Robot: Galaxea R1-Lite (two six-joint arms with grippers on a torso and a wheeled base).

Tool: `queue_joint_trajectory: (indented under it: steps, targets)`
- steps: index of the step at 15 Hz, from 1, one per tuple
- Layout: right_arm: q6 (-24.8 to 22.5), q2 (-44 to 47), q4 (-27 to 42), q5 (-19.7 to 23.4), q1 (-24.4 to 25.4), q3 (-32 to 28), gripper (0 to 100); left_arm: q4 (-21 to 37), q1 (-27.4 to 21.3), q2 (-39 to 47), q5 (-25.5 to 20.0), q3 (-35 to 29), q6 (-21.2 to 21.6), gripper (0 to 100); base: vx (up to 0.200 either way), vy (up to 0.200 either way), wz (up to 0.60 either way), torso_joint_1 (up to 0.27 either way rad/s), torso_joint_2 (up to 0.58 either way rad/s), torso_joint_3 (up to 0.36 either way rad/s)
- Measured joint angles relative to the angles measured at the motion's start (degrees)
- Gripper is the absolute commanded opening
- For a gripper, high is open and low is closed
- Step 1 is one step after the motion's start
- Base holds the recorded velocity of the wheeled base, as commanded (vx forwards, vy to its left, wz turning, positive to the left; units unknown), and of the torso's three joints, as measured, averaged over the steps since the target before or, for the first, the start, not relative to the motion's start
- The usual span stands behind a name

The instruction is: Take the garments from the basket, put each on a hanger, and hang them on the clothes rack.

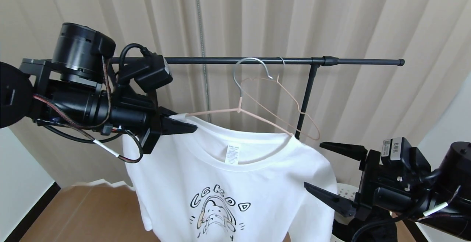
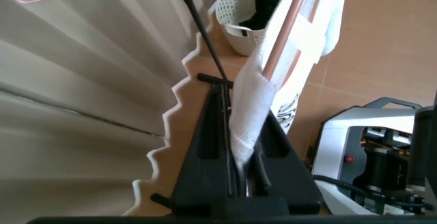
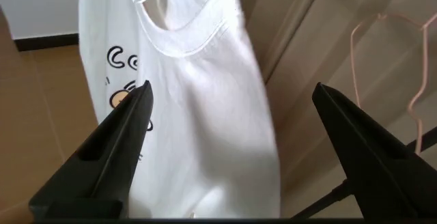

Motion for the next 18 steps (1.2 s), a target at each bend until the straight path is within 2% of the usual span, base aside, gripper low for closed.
queue_joint_trajectory:
  steps: [2,5,8,12,13,18]
  targets:
    - [0.1,0.1,1.8,2.9,-3.4,-1.0,100,0.0,1.3,-1.4,0.0,0.1,-0.9,0,0.000,0.000,0.00,0.000,0.00,0.000]
    - [0.1,2.3,1.7,3.0,-5.8,-1.9,100,0.0,2.6,-3.0,0.0,0.3,-1.0,0,0.000,0.000,0.00,0.000,0.00,0.000]
    - [0.0,5.8,1.4,3.0,-6.4,-2.6,100,0.0,2.9,-4.4,0.0,0.4,-3.7,0,0.000,0.000,0.00,0.000,0.00,0.000]
    - [-0.1,10.4,1.1,2.7,-6.5,-3.9,100,-0.1,2.9,-5.6,-0.1,0.5,-4.9,0,0.000,0.000,0.00,0.000,0.00,0.000]
    - [-0.1,11.4,1.0,2.5,-6.5,-4.2,0,-0.1,2.9,-5.9,-0.1,0.5,-5.4,0,0.000,0.000,0.00,0.000,0.00,0.000]
    - [0.1,12.3,1.1,2.7,-8.8,-5.6,0,-0.1,3.7,-6.8,-0.1,0.9,-5.6,0,0.000,0.000,0.00,0.000,0.00,0.000]
